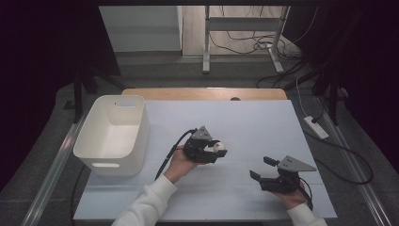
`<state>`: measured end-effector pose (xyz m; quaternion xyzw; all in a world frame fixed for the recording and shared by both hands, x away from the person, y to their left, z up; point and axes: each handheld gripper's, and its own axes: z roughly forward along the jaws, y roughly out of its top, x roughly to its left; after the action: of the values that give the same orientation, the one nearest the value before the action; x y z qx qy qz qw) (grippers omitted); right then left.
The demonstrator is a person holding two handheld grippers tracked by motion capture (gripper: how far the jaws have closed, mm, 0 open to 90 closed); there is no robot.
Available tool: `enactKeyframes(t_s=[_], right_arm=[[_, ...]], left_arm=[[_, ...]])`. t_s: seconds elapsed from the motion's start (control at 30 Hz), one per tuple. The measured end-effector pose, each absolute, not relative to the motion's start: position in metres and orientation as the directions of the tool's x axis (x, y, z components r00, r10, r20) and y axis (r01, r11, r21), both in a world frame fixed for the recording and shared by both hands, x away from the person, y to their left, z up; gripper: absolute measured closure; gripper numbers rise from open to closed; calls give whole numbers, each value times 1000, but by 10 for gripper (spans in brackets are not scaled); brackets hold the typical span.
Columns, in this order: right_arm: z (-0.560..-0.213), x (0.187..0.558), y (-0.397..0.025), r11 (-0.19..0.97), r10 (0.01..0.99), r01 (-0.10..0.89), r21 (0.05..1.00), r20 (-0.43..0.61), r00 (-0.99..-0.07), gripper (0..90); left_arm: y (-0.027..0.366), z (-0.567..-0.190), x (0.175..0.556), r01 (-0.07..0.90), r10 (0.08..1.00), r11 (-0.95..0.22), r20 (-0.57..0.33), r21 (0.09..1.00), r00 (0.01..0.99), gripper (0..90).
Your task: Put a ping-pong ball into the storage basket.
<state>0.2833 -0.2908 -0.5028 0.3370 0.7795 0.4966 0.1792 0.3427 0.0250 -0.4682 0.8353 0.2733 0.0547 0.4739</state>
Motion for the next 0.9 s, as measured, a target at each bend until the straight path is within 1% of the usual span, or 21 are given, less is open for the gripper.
enactKeyframes(t_s=[0.9], right_arm=[[-503, 283, -291, 284, 704, 347, 894, 51, -708, 192]], left_arm=[[55, -454, 343, 417, 546, -334, -187, 846, 817, 508]])
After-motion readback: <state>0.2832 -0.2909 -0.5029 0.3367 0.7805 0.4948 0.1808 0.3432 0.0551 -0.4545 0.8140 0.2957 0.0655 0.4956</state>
